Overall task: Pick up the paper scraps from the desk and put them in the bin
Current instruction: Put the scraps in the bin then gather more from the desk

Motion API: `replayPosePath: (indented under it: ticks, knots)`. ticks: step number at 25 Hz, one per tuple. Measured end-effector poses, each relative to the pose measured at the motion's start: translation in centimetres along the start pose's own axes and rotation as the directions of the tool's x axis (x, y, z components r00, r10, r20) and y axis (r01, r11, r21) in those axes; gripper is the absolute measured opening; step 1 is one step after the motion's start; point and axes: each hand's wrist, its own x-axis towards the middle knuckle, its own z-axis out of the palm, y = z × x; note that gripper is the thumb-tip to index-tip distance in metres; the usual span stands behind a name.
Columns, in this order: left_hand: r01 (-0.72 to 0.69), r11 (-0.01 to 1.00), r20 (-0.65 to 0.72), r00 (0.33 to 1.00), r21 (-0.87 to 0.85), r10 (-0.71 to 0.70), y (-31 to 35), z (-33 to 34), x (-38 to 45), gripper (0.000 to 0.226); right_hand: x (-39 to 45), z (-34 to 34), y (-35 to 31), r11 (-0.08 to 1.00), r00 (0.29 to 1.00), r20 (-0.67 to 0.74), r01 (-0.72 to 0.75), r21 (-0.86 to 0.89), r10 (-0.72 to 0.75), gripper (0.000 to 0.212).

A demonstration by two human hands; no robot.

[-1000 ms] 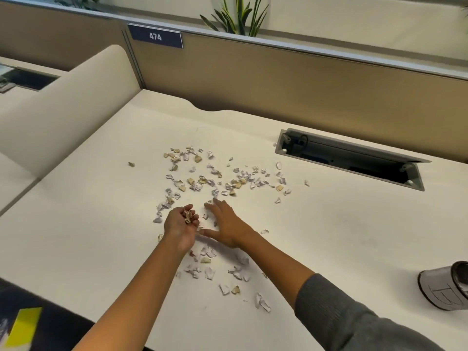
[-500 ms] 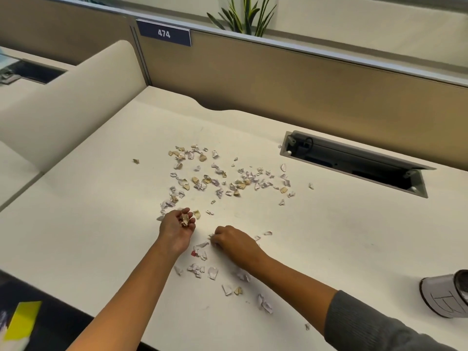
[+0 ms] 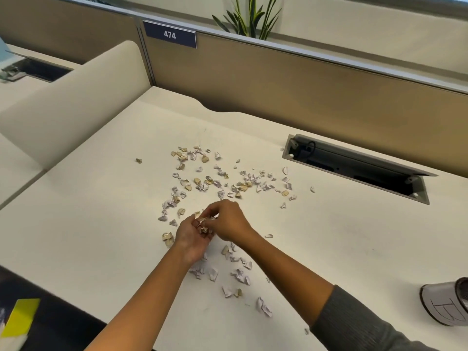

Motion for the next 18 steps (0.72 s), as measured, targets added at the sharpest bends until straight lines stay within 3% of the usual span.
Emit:
replayPosePath:
  ticks: [5,8,11,15,18]
  knots:
    - [0.017,0.998,-0.006,1.0,-0.055,-0.018,0.2,0.2,0.2,0.034,0.3,0.7,-1.4,0.999,1.0,0.003,-0.026,-0.046,0.027,0.022]
    - [0.034,0.999,-0.004,0.999,-0.027,-0.034,0.8,0.0,0.1,0.027,-0.1,-1.6,0.6,0.998,0.994,-0.098,-0.056,-0.029,0.053,0.022]
    - [0.041,0.999,-0.03,0.999,0.01,-0.041,1.2,-0.7,0.2,0.027,-1.5,-3.6,5.4,0.961,0.961,-0.217,-0.209,-0.179,0.168,0.031]
    - [0.049,0.998,-0.044,0.998,0.047,-0.047,0.4,-0.8,0.1,0.027,-4.6,-2.5,11.4,0.9,0.939,-0.137,-0.343,-0.268,0.317,0.061]
    - [0.058,0.997,-0.045,0.997,0.057,-0.055,-0.4,-0.3,-0.1,0.027,-6.3,0.2,12.5,0.934,0.972,-0.079,-0.233,-0.271,0.219,0.075]
